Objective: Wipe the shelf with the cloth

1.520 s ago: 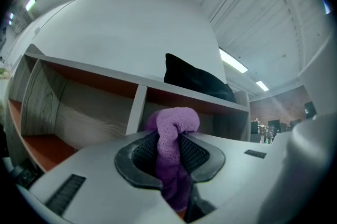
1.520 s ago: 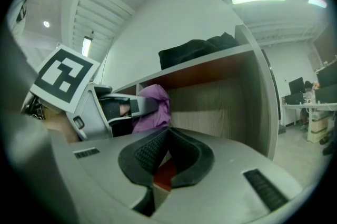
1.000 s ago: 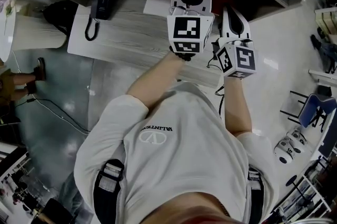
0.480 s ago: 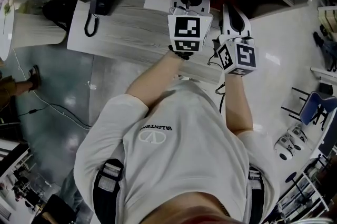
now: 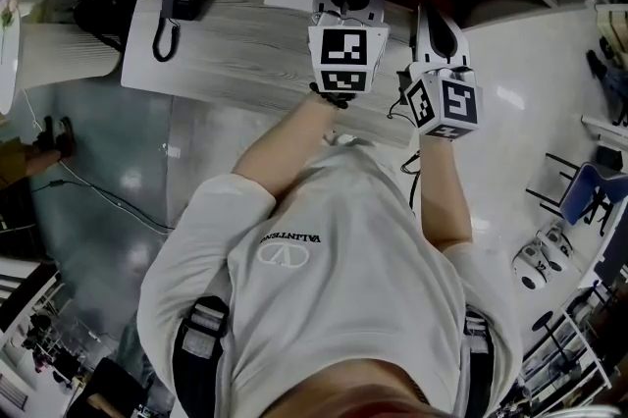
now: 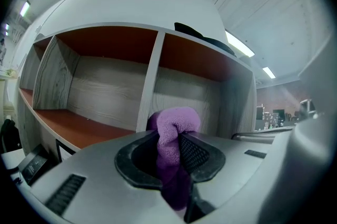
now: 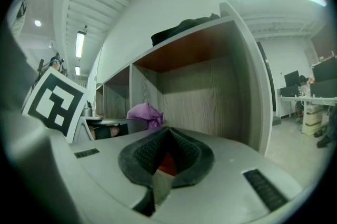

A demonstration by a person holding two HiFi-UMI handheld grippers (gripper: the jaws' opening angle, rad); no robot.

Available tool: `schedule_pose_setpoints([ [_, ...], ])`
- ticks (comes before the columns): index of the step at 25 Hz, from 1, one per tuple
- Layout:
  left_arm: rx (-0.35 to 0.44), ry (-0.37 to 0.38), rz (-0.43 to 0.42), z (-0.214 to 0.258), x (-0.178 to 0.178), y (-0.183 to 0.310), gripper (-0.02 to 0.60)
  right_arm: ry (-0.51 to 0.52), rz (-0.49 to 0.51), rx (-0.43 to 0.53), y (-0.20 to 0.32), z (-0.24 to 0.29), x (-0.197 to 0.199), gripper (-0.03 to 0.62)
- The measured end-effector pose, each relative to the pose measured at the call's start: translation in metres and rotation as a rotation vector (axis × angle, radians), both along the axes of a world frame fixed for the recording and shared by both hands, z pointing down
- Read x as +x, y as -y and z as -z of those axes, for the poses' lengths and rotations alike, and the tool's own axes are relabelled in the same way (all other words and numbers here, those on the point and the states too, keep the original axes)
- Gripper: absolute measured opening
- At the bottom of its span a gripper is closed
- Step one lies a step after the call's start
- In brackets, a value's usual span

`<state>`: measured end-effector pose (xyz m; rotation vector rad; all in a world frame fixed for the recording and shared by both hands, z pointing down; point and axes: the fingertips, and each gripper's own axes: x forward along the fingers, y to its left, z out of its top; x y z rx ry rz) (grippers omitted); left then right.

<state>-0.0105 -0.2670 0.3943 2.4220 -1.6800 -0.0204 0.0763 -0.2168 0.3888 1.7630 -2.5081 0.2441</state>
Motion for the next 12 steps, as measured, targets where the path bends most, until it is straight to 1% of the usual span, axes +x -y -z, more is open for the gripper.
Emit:
schedule_pose_setpoints([
  [6,-0.025,0.018,0.004,-0.02,-0.004,0.001,0.083,0.001,-0.006,-0.014,-0.003,-0.009,0.001,0.001],
  [12,-0.045,0.037,0.0,-0.037,0.0,0.0,0.083,0.0,-0.016,-0.025,-0.009,-0.013,0.008,0.0],
])
